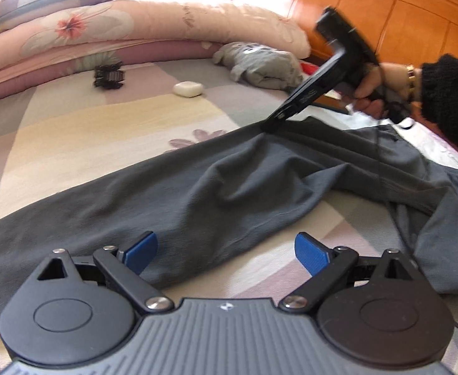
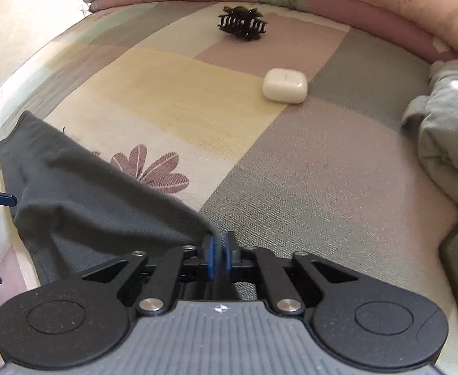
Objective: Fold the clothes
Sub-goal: 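Grasp the pants leg with the right gripper while the left gripper smooths the pants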
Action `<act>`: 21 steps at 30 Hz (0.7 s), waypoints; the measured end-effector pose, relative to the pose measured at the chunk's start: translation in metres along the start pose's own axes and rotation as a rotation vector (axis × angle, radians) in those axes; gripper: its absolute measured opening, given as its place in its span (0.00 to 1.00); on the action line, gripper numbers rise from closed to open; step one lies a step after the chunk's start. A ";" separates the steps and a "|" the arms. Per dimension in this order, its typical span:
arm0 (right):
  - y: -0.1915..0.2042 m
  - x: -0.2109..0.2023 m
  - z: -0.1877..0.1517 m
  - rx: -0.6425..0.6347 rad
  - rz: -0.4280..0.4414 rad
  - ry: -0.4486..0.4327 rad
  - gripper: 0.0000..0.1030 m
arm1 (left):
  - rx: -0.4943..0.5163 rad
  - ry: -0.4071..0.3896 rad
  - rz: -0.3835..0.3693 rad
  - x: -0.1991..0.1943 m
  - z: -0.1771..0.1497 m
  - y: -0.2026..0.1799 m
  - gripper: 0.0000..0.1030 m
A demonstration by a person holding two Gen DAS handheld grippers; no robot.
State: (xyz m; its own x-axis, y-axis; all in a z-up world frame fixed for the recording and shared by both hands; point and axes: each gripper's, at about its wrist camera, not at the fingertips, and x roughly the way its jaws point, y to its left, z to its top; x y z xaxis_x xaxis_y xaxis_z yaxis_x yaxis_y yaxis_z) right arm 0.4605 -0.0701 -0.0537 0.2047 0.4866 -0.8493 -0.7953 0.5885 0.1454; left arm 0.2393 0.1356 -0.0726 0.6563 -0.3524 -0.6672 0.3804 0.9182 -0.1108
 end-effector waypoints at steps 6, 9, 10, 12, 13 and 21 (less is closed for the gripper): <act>0.041 -0.015 0.019 -0.071 0.023 -0.057 0.28 | -0.044 -0.017 0.034 -0.005 0.001 0.015 0.92; 0.076 -0.001 0.031 -0.135 0.100 -0.042 0.30 | -0.051 -0.018 0.033 -0.006 0.002 0.020 0.92; 0.088 0.007 0.035 -0.162 0.123 -0.036 0.31 | -0.048 -0.018 0.039 -0.006 0.002 0.020 0.92; 0.104 0.024 0.048 -0.186 0.167 -0.018 0.41 | -0.041 -0.017 0.050 -0.007 0.002 0.022 0.92; 0.111 0.033 0.054 -0.197 0.189 -0.009 0.44 | -0.043 -0.018 0.058 -0.008 0.002 0.024 0.92; 0.166 0.102 0.102 -0.269 0.378 0.079 0.47 | -0.099 -0.004 0.107 -0.010 0.001 0.045 0.92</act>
